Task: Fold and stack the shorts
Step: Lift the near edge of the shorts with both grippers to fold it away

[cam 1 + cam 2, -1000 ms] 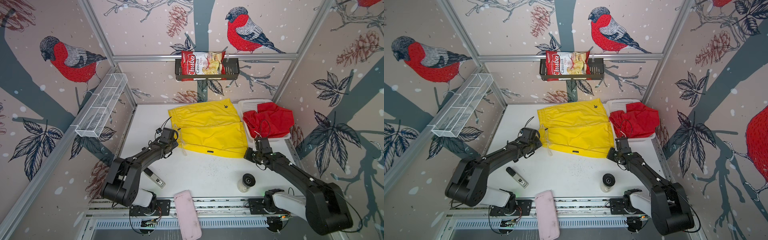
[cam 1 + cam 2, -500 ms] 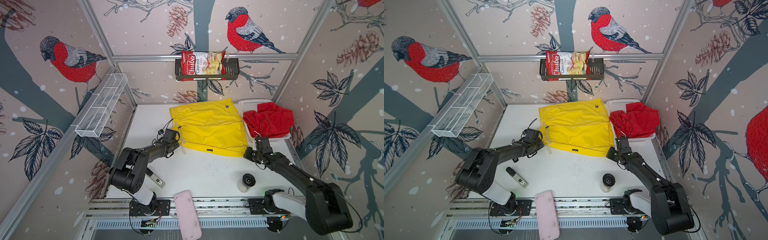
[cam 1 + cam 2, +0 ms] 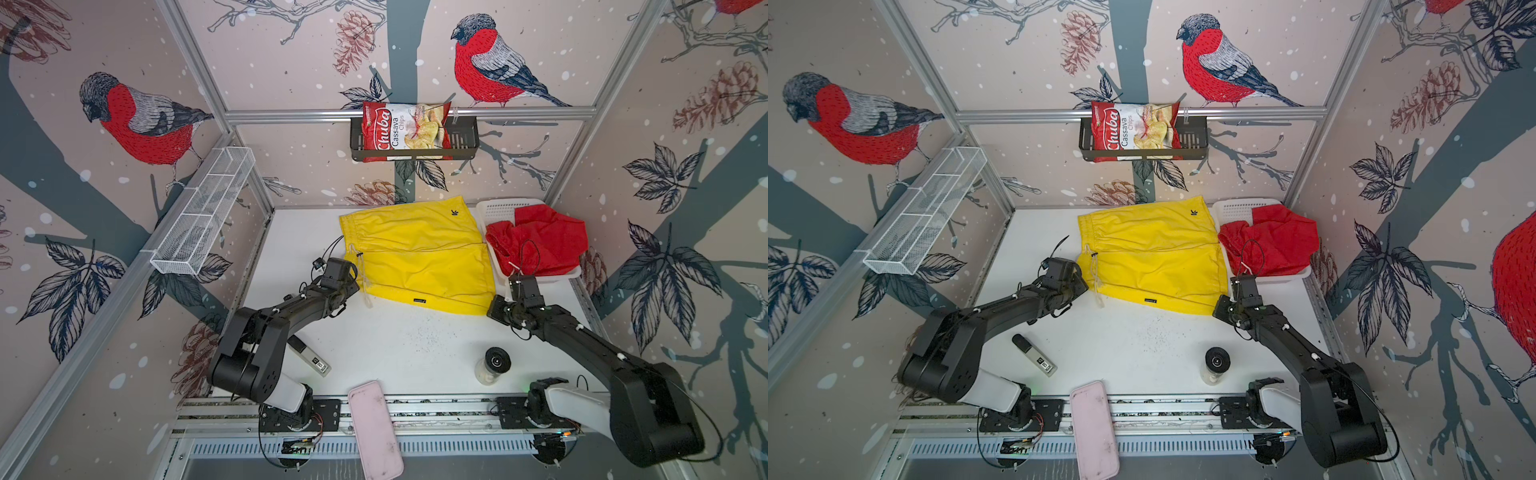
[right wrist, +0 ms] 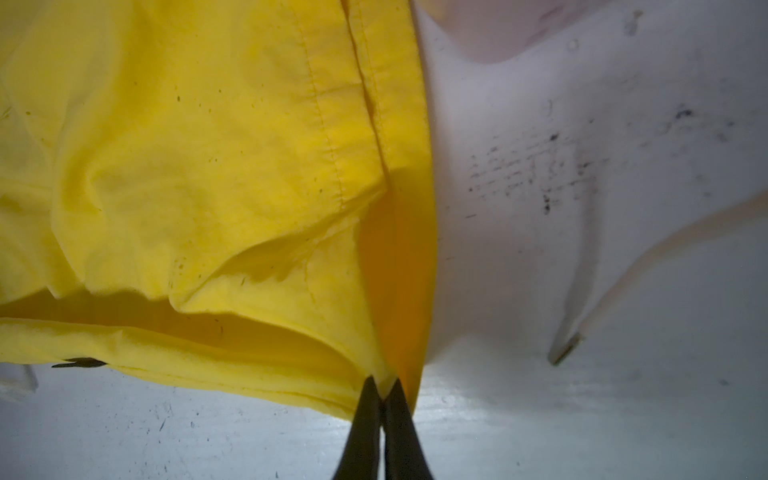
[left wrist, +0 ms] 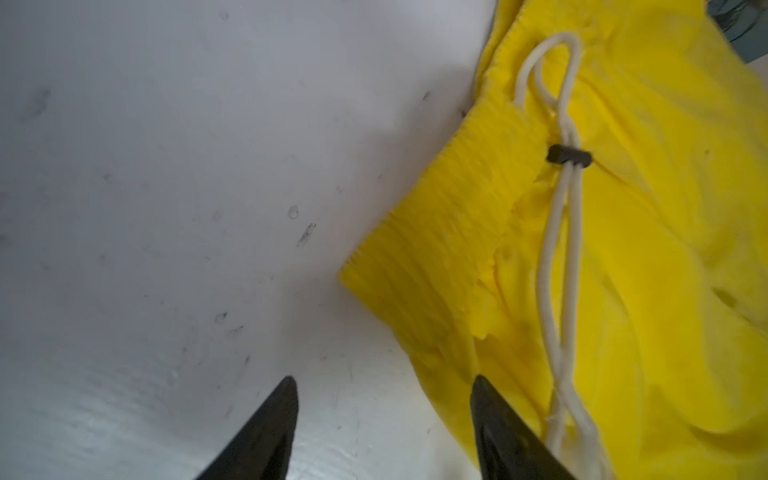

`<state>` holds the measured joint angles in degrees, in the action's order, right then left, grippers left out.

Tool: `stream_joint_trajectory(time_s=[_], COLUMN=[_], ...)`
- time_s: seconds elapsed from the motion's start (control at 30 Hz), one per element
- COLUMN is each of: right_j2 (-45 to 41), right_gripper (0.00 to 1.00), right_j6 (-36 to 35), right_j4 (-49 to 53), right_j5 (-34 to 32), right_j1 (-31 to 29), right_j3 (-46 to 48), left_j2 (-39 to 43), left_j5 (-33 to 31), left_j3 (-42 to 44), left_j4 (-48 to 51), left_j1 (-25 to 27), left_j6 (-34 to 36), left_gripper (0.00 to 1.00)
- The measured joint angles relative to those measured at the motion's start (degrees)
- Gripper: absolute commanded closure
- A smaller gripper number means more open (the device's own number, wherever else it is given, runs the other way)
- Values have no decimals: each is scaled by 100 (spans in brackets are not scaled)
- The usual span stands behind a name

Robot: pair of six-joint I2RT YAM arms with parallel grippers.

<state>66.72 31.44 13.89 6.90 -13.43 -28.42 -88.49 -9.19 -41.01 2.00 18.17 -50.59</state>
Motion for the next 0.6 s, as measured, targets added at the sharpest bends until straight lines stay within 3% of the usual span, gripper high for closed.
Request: stream_joint_trajectory(time_s=[0.33, 0.43, 0.5, 0.6], right_j2=[-4, 7, 11, -2], right_gripper=[100, 100, 100, 100], right_j6=[2, 4, 4, 2], right_j4=[-7, -2, 9, 28], right_j5=[57, 59, 83, 79], right_j1=[9, 9, 9, 9], right_j3=[0, -15, -63, -138], left_j2=[-901, -1084, -1241, -1416], left_j5=[35, 37, 57, 162], left_j3=[-315, -358, -437, -632], left_j4=[-896, -1143, -1241, -1231], left_j1=[0, 0, 0, -4], left_j6=[116, 151, 153, 275], left_gripper=[52, 74, 100, 100])
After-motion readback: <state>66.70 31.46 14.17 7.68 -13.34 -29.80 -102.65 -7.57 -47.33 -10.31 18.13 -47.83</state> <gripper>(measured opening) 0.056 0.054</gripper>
